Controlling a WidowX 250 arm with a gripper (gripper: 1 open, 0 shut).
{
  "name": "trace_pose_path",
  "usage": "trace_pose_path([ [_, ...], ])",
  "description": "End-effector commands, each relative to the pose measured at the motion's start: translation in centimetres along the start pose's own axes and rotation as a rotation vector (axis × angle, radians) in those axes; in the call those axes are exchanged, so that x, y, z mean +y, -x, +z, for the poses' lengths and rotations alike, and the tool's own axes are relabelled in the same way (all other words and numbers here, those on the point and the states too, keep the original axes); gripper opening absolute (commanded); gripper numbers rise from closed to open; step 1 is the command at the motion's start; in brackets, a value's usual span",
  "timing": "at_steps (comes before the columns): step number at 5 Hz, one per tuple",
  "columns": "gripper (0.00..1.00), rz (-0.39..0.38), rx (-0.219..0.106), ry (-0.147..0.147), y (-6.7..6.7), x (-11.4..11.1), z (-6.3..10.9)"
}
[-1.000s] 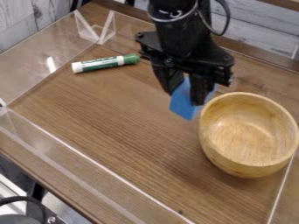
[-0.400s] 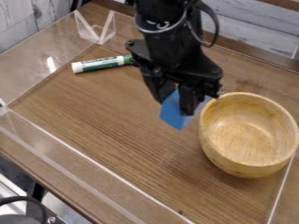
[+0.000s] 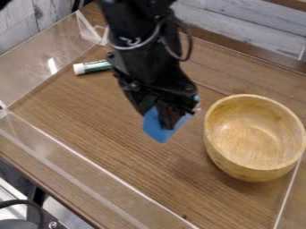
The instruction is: Remove the blue block from inside the brown bowl and put it on the table
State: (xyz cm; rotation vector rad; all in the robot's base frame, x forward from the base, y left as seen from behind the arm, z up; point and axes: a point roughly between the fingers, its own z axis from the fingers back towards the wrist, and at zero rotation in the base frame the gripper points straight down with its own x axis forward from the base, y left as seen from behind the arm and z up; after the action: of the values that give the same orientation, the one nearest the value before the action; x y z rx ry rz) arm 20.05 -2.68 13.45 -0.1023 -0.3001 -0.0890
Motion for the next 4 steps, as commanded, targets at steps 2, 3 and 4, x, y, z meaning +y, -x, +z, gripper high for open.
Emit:
trace_pose_path([
  [2, 0.0, -0.027, -0.041, -0.006, 1.1, 1.6, -0.6],
  [3, 0.0, -0.036, -0.034, -0.011, 1.6, 2.1, -1.4],
  [4, 0.0, -0.043, -0.029, -0.018, 1.8, 2.5, -2.0],
])
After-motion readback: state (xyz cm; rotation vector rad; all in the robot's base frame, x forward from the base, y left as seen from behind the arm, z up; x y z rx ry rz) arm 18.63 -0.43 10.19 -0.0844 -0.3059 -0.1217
